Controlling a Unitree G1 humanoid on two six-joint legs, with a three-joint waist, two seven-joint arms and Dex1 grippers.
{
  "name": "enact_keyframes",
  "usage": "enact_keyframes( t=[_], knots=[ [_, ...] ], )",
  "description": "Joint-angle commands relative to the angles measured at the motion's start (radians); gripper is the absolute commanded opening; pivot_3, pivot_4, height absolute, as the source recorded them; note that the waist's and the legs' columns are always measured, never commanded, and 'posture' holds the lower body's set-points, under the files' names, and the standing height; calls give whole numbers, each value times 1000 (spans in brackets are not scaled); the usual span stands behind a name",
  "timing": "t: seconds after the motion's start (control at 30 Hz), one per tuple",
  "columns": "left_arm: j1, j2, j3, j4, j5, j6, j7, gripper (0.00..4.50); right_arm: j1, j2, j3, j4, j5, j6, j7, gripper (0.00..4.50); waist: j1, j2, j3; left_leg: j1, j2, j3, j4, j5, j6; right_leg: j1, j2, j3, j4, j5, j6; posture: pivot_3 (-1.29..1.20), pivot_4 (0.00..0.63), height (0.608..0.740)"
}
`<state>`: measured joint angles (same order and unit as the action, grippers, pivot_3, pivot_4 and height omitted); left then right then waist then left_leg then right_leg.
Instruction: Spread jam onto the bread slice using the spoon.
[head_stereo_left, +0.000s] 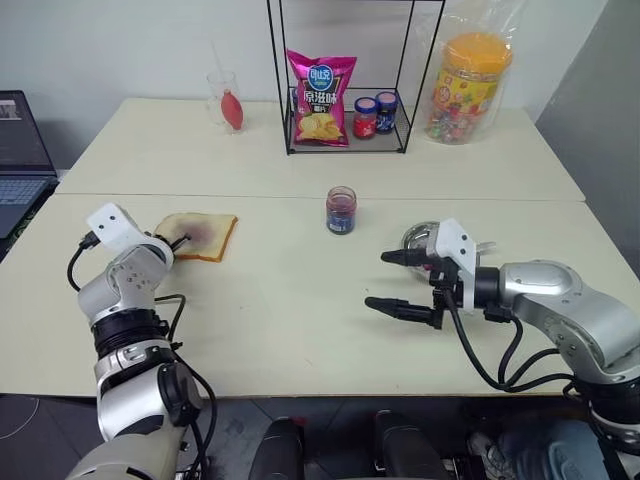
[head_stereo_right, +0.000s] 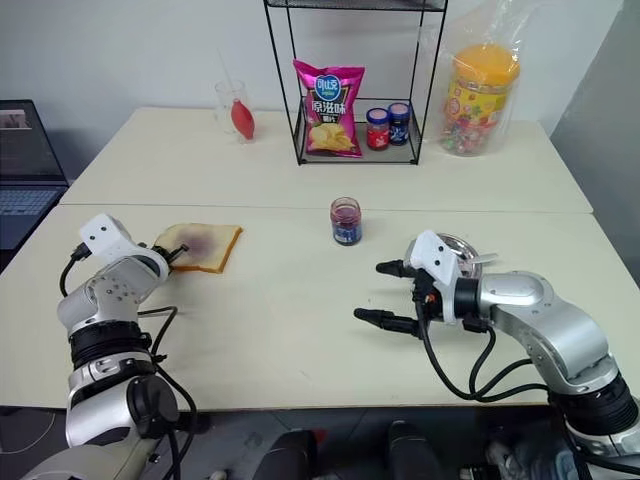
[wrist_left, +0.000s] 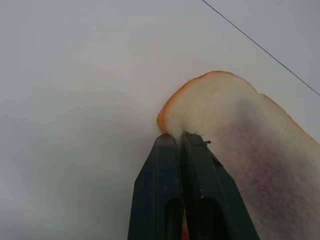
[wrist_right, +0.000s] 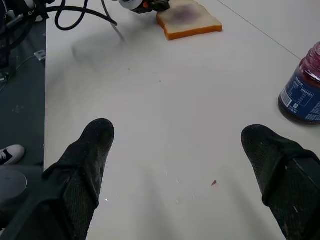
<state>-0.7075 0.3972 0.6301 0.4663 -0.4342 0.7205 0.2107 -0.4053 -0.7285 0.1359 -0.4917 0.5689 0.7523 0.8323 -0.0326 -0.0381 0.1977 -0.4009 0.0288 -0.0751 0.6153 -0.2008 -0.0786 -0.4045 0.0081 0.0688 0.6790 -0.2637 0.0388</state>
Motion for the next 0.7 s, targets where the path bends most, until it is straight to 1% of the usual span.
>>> enact_keyframes(
  t=[0.03, 0.1, 0.17, 0.27, 0.33, 0.4, 0.47, 0.53, 0.6, 0.7],
  knots=[
    [33, -18, 22, -104, -55, 31, -16, 39, 2, -21, -60, -28, 7, -47, 32, 4500, 0, 0, 0, 0, 0, 0, 0, 0, 0, 0, 0, 0, 0, 0, 0, 0, 150, 740],
    [44, -22, 24, -138, -85, 50, -42, 39, 7, -22, -71, -30, 17, -57, 41, 4500, 0, 0, 0, 0, 0, 0, 0, 0, 0, 0, 0, 0, 0, 0, 0, 0, 150, 740],
    [64, -15, 18, -192, -141, 95, -114, 39, 25, -25, -83, -39, 22, -74, 57, 4500, 1, 0, 0, 0, 0, 0, 0, 0, 0, 0, 0, 0, 0, 0, 0, 0, 150, 740],
    [80, -8, 17, -236, -189, 134, -173, 39, 41, -27, -92, -46, 22, -86, 67, 4500, 3, -1, 0, -1, 0, -1, 0, 0, 0, 0, 0, -1, 0, 0, 0, 0, 150, 740],
    [95, 3, 15, -272, -235, 182, -224, 39, 59, -29, -101, -54, 25, -88, 71, 4500, 3, -1, 1, -1, 0, -1, 0, 0, 0, 0, 0, -1, 0, 0, 0, 0, 150, 740],
    [99, 9, 31, -304, -319, 267, -274, 39, 91, -42, -119, -61, 35, -82, 83, 4500, 3, -1, 1, -1, 0, -1, 0, 0, 0, 0, 0, -1, 0, 0, 0, 0, 150, 740],
    [118, 43, 0, -342, -412, 389, -386, 39, 145, -71, -149, -70, 47, -81, 108, 4500, 1, -1, 1, -1, 0, 0, 0, 0, 0, 0, 0, -1, 0, 0, 0, 0, 150, 740],
    [144, 109, -102, -391, -464, 470, -554, 39, 187, -88, -171, -63, 36, -101, 115, 4500, -2, -1, 1, -1, 0, 0, 0, 0, 0, 0, 0, -1, -1, 0, 0, 0, 150, 740],
    [154, 162, -185, -426, -484, 493, -678, 39, 204, -91, -177, -64, 29, -114, 112, 4500, -4, -1, 1, -1, 0, 0, -1, 0, 0, -1, 0, -1, -1, 0, 0, 0, 150, 740],
    [141, 204, -252, -441, -506, 505, -793, 39, 223, -90, -187, -83, 42, -107, 102, 4500, -6, -1, 1, 1, 0, 0, -1, 0, 0, 0, 0, 0, 0, 0, -1, 0, 150, 740]
  ],
)
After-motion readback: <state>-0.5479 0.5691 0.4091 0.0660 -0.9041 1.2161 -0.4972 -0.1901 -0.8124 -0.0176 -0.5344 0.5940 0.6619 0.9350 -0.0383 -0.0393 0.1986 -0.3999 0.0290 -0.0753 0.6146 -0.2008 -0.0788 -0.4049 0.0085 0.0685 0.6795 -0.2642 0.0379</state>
